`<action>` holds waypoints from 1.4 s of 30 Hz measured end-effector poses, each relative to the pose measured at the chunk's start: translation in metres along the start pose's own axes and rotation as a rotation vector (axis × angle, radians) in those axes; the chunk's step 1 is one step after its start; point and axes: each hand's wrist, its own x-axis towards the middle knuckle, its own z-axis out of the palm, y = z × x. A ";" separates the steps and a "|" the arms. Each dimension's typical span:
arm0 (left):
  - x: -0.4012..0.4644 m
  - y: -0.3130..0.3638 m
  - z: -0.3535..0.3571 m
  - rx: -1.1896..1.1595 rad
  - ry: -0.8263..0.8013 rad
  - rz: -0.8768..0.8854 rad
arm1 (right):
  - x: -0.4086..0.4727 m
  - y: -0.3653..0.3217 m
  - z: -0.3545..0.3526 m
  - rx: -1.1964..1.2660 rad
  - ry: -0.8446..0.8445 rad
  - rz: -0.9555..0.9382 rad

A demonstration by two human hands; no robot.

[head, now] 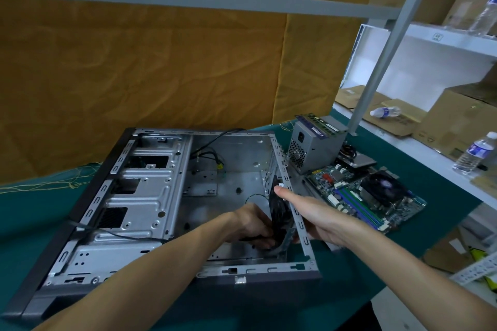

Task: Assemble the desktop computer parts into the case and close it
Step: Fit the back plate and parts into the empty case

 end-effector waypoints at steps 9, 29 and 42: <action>-0.004 0.003 0.001 0.021 -0.006 0.032 | 0.007 0.004 -0.002 -0.008 -0.001 -0.027; 0.001 0.001 0.000 0.197 0.021 0.090 | 0.022 0.003 -0.014 -0.136 -0.153 -0.046; 0.002 0.012 0.001 0.384 0.077 0.006 | 0.056 0.018 -0.083 -0.202 0.182 -0.225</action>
